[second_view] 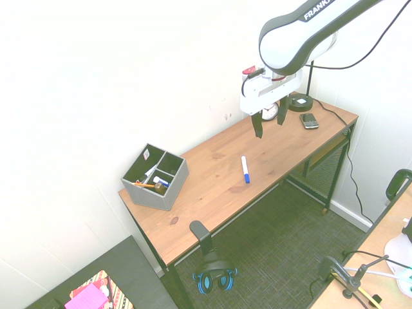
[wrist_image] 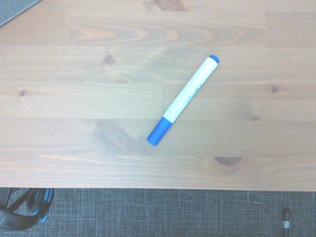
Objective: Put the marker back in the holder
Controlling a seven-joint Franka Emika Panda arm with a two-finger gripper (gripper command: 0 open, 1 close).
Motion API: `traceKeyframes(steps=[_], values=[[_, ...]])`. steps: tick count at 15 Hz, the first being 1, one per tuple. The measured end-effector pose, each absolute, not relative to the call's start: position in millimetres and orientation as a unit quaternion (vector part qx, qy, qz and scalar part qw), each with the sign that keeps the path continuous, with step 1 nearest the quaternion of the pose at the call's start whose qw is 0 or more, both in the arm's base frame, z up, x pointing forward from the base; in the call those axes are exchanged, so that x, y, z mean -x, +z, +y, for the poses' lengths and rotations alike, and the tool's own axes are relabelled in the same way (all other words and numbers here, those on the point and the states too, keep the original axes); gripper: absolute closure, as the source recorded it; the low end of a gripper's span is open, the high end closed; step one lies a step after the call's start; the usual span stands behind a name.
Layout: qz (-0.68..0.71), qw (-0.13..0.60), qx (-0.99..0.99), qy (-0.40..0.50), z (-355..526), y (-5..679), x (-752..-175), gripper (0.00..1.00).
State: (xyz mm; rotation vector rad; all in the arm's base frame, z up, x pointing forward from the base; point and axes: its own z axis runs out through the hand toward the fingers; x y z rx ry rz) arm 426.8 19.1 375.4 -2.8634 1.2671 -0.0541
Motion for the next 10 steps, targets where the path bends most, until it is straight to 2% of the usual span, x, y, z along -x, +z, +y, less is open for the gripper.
traceKeyframes(steps=[5,10], values=[[0.439,0.011,0.897,-0.049,10,364,-439,0.0],[0.563,0.001,0.824,-0.061,22,279,-473,0.0]])
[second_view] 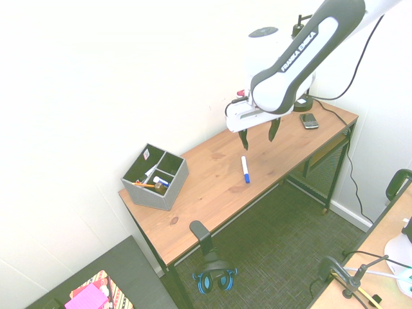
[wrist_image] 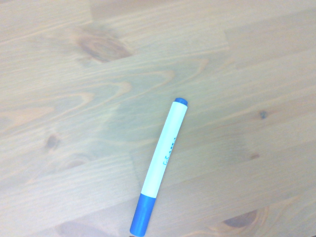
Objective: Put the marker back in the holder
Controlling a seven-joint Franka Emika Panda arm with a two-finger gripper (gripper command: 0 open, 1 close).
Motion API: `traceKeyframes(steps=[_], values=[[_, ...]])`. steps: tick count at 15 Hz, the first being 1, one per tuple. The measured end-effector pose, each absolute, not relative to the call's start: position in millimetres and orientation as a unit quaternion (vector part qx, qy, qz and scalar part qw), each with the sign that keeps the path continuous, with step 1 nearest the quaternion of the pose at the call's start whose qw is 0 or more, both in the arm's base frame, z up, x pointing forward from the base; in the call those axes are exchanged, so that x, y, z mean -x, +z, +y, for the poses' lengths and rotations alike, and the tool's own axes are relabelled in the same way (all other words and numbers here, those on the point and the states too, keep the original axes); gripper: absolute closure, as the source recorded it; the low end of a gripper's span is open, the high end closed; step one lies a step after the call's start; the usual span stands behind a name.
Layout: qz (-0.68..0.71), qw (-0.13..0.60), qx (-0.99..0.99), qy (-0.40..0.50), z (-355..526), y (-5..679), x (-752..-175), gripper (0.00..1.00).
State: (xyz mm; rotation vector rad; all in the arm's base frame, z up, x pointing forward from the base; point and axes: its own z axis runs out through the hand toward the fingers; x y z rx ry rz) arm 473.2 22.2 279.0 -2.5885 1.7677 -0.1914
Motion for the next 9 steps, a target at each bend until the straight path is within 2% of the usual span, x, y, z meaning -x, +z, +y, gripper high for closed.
traceKeyframes(steps=[4,5,9], values=[[0.592,-0.009,0.804,-0.045,44,219,-496,0.0],[0.592,-0.011,0.805,-0.044,47,208,-501,1.0],[0.597,-0.01,0.801,-0.046,53,178,-512,1.0]])
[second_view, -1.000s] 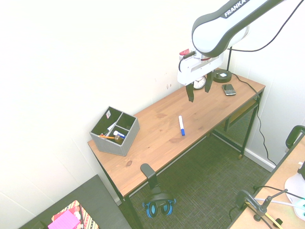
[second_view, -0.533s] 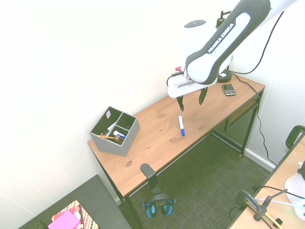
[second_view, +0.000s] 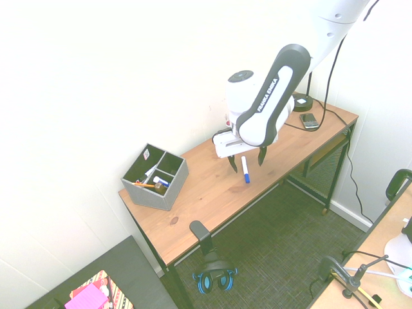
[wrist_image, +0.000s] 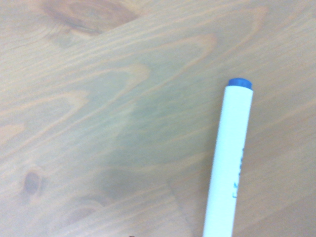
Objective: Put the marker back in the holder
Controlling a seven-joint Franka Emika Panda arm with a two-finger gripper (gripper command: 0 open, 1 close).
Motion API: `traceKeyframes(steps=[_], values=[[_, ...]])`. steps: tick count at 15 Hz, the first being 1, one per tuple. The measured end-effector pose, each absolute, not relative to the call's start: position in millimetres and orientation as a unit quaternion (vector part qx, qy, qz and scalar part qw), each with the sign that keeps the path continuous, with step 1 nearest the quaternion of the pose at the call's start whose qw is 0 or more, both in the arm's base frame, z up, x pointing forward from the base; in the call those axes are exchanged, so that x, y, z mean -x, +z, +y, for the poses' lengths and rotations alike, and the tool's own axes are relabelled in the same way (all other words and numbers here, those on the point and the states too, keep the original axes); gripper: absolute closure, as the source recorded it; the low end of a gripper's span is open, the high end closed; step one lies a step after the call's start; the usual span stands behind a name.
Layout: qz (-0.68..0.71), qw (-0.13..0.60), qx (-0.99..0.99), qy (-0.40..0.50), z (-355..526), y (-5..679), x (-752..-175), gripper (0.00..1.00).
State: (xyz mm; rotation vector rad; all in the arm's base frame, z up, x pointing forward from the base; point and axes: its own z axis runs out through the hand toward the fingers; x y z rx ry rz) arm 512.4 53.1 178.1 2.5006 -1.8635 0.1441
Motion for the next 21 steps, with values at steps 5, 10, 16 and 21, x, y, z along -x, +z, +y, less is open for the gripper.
traceKeyframes(steps=[5,10,16,21], values=[[-0.604,0.007,-0.796,0.046,55,160,-520,1.0],[-0.604,0.002,-0.796,0.042,56,156,-524,1.0],[-0.602,-0.002,-0.797,0.045,55,156,-525,1.0],[-0.604,-0.002,-0.796,0.044,53,156,-525,1.0]])
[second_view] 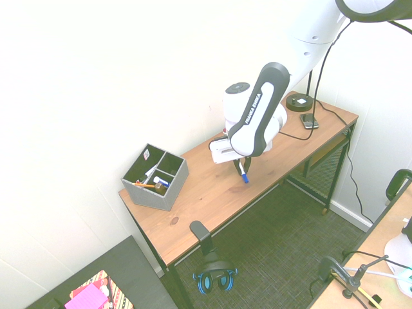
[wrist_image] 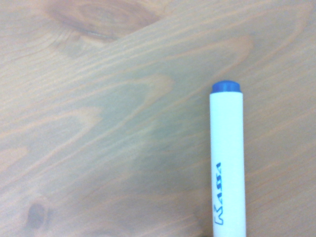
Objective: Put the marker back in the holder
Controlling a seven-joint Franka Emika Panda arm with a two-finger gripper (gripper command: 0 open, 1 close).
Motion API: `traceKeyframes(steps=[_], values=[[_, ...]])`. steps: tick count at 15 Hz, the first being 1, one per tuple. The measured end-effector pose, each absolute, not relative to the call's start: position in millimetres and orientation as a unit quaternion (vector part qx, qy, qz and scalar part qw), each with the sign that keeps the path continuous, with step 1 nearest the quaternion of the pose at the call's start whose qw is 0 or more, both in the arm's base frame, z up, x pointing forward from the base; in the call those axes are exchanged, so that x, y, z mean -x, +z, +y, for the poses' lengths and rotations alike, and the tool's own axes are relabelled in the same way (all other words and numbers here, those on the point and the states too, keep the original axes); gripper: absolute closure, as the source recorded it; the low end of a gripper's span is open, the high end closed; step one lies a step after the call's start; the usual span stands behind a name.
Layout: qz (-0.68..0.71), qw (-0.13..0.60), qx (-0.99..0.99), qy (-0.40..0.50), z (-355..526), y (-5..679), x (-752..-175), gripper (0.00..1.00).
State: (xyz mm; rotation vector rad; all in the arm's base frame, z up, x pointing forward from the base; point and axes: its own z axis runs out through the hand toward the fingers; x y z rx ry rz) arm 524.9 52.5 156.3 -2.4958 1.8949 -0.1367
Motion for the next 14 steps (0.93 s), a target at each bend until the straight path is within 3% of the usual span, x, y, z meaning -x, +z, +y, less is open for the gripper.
traceKeyframes(steps=[3,8,14], values=[[0.606,0.041,0.794,-0.013,68,178,-528,1.0],[0.594,0.166,0.78,0.103,102,313,-566,1.0],[0.591,0.242,0.723,0.264,118,274,-625,1.0]])
